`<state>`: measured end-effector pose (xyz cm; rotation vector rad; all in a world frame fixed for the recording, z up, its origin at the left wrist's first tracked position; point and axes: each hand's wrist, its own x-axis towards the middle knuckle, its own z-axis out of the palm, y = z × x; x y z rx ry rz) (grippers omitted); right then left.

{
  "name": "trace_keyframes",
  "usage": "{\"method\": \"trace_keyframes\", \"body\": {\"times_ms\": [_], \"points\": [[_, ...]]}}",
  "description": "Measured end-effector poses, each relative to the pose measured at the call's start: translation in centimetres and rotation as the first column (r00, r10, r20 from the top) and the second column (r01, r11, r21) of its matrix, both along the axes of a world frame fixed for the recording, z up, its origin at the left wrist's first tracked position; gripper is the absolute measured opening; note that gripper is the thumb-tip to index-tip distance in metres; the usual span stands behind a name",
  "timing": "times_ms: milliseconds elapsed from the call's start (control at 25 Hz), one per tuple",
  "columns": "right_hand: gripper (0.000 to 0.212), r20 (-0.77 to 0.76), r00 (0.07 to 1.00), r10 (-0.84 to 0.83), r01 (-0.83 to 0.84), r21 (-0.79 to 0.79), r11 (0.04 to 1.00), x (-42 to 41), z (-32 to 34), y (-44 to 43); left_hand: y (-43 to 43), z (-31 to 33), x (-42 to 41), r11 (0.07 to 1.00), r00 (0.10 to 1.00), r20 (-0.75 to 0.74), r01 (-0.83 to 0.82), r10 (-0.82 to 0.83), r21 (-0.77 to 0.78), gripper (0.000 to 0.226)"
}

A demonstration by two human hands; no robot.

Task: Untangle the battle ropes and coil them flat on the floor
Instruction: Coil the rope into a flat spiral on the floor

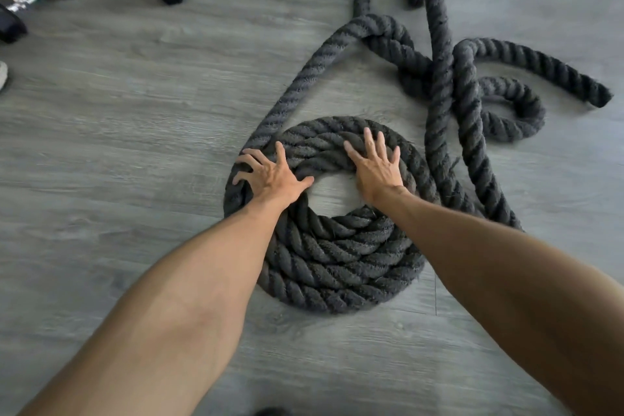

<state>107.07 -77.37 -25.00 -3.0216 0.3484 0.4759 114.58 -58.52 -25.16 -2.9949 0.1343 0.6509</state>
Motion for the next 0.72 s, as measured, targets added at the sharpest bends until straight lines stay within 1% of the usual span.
{"method": "trace_keyframes", "body": {"times_ms": [40,120,160,200,280,360,480,520,560,640,680,720], "points": [[0.094,-0.003,0.993,-0.117,0.117,0.038,0.992,-0.1,0.5,0.2,0.0,0.3,0.6,1.0,1.0,-0.016,-0.018,0.018,-0.001,0.114],[0.091,-0.069,0.925,-0.374,0.378,0.065,0.923,-1.5,1.1,-0.2,-0.2,0.8,1.4,0.999,0.998,-0.045,-0.04,0.04,-0.003,0.113],[0.09,-0.131,0.881,-0.456,0.465,0.05,0.884,-2.4,1.3,-0.5,-0.5,0.9,1.7,0.999,0.998,-0.053,-0.044,0.045,0.008,0.112],[0.089,-0.201,0.842,-0.5,0.516,0.033,0.856,-2.9,1.4,-0.6,-0.8,1.0,2.1,0.999,0.997,-0.066,-0.047,0.049,0.02,0.112],[0.087,-0.273,0.817,-0.508,0.536,0.035,0.844,-3.5,0.8,-0.5,-1.1,1.3,2.6,0.998,0.995,-0.074,-0.066,0.067,0.016,0.112],[0.087,-0.282,0.824,-0.492,0.53,0.074,0.845,-3.4,-0.1,0.0,-1.1,1.6,2.8,0.996,0.993,-0.078,-0.092,0.091,-0.008,0.109],[0.088,-0.27,0.844,-0.464,0.494,0.054,0.868,-1.8,-0.8,-0.9,-2.1,2.1,4.4,0.994,0.993,-0.041,-0.111,0.111,-0.018,0.111],[0.088,-0.279,0.853,-0.441,0.475,0.068,0.877,-1.0,-0.6,-1.4,-2.6,2.2,5.0,0.998,0.998,0.002,-0.058,0.058,-0.022,0.115],[0.088,-0.274,0.868,-0.413,0.448,0.076,0.891,-0.1,-0.6,-1.9,-3.1,2.0,5.6,0.999,0.998,0.052,0.035,-0.034,-0.027,0.121],[0.087,-0.252,0.901,-0.353,0.381,0.069,0.922,2.0,-0.6,-3.2,-5.0,1.6,6.8,0.962,0.959,0.093,0.271,-0.266,-0.044,0.13],[0.087,-0.26,0.91,-0.323,0.351,0.069,0.934,3.2,-0.6,-3.8,-6.3,1.3,7.4,0.931,0.933,0.086,0.356,-0.349,-0.078,0.128],[0.086,-0.262,0.922,-0.285,0.314,0.075,0.946,4.2,-0.4,-4.6,-7.7,1.1,7.7,0.908,0.915,0.065,0.403,-0.398,-0.114,0.123]]}}
